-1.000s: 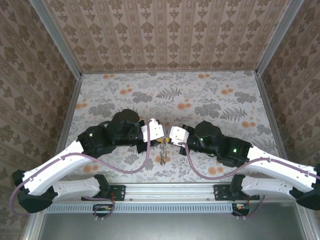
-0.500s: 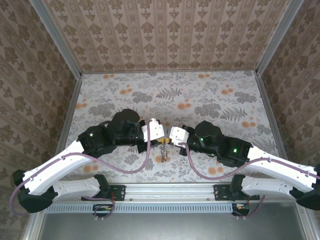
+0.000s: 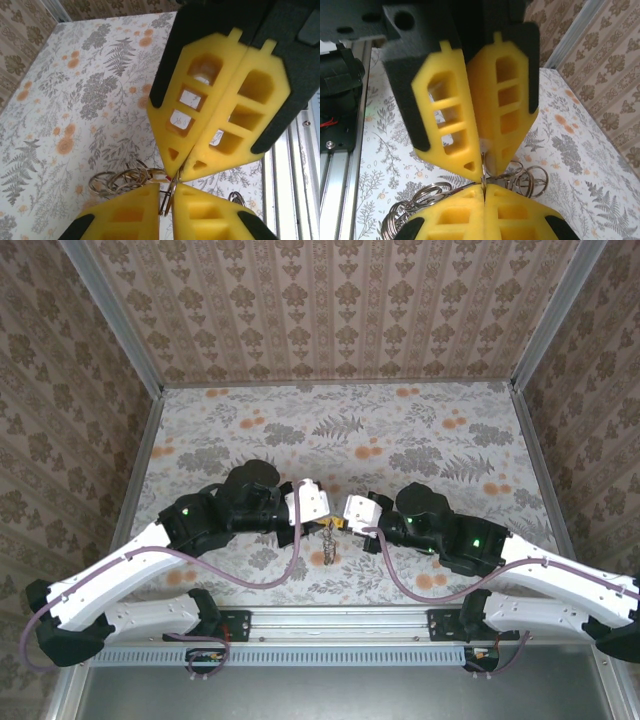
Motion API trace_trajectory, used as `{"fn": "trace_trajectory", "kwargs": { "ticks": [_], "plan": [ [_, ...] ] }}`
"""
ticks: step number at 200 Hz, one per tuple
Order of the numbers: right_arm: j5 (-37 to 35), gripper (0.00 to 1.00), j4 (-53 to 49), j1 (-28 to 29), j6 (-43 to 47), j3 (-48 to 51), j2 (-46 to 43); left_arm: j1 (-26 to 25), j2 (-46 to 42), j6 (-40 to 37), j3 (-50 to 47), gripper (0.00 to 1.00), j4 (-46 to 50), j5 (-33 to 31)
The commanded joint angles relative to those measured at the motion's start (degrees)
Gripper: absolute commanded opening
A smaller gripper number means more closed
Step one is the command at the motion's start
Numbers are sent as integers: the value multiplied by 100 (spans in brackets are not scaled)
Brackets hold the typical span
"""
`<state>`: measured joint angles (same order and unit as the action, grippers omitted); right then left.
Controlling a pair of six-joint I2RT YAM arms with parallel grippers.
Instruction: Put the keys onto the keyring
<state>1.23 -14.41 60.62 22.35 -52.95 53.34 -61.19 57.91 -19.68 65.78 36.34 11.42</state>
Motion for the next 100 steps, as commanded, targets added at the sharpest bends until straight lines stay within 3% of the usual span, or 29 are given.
{"fn": "trace_trajectory", "kwargs": {
  "ticks": [1, 7, 62, 100],
  "plan": [
    [367, 0, 657, 3, -82, 2, -174, 15, 24, -88, -153, 5, 26, -11],
    [369, 0, 645, -5, -82, -11, -154, 19, -6, -90, -175, 0, -14, 10],
    [584, 0, 602, -15, -102, 26, -190, 310, -447, 117, -386, 0, -469, 809],
    [951, 17, 664, -15, -91, 118, -237, 532, -780, 339, -616, 0, -897, 1316]
  ]
}}
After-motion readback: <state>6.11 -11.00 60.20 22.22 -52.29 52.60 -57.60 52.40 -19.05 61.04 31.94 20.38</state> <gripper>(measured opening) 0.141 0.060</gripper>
